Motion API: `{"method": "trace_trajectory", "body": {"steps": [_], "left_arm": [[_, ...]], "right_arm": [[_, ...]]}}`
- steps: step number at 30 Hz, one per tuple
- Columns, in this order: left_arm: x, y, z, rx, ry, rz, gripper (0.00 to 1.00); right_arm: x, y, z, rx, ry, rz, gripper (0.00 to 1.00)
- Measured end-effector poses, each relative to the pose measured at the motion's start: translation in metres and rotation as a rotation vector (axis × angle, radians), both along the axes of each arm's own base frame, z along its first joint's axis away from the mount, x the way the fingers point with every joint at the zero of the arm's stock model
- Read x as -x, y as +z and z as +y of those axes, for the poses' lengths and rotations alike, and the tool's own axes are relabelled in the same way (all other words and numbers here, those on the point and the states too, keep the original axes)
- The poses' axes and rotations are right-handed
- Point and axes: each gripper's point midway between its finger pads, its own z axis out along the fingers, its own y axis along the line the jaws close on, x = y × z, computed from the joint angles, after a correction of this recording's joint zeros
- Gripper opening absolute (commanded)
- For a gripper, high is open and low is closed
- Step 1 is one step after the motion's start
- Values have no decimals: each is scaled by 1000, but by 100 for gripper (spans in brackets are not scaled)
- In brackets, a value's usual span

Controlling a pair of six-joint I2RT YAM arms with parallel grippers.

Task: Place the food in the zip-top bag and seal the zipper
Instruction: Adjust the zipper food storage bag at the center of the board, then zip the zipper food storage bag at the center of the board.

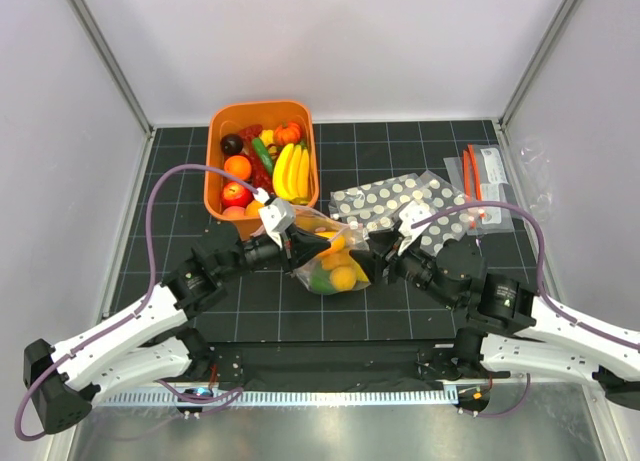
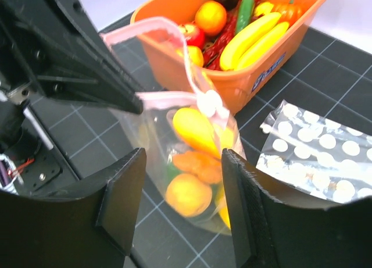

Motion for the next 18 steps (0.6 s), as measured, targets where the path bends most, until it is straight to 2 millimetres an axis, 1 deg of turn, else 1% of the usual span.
{"method": "trace_trajectory", "body": {"steps": [4,6,8,9,11,12,13,15,17,18], "left_arm": [[2,1,0,2,-10,-2,0],[3,1,0,4,-17,-4,0],[4,1,0,4,-22,-4,0],[5,1,0,5,-26,-5,1],[6,1,0,6,-31,-7,0],[7,1,0,7,-35,-7,0],[8,2,0,8,-38,-9,1],[9,1,0,8,-45,-12,0],[10,0,0,7,-49,-12,0],[10,0,0,6,-50,-12,0]], "right_arm": [[-8,4,1,-2,-30,-36,59],[-11,2,2,8,-39,-47,59],[-14,-1,3,23,-51,-52,61],[-16,-2,4,28,-59,-54,64],[-20,-4,4,40,-80,-61,64],[-22,-5,4,45,-92,-65,63],[-24,-6,4,48,-100,-68,59],[-26,-10,4,53,-106,-74,57],[-29,-14,3,59,-111,-76,50],[-30,-16,3,63,-109,-75,49]]}}
